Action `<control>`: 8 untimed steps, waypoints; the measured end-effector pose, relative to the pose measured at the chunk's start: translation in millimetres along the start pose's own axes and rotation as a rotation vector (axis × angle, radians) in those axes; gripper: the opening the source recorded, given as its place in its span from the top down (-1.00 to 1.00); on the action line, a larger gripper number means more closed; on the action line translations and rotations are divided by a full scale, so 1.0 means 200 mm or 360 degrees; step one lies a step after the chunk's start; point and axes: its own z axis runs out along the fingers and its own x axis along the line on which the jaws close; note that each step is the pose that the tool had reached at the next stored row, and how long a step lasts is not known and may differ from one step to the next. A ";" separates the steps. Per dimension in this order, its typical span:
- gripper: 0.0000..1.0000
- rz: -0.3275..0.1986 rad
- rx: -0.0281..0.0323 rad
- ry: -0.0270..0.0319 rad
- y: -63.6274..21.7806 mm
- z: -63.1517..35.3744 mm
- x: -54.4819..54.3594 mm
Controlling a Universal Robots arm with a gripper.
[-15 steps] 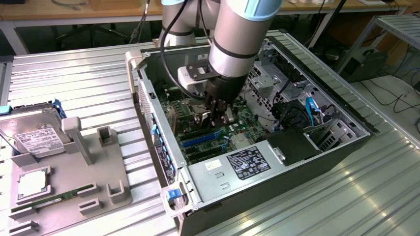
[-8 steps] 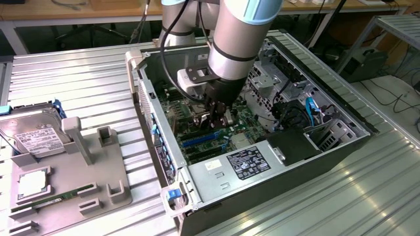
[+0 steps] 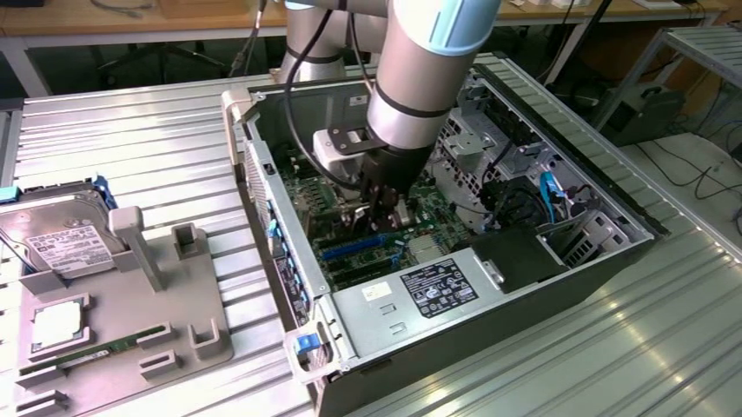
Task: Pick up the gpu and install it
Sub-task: 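Insert the gpu into the slot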
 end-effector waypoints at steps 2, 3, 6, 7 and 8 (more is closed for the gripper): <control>0.44 0.0000 -0.00011 -0.00001 0.000 0.011 0.00; 0.44 0.0000 -0.00015 0.00001 0.000 0.014 0.00; 0.44 0.0000 -0.00021 -0.00004 0.000 0.021 0.01; 0.44 0.0000 -0.00025 -0.00001 0.000 0.024 0.01; 0.44 0.0000 -0.00031 0.00001 0.001 0.025 0.01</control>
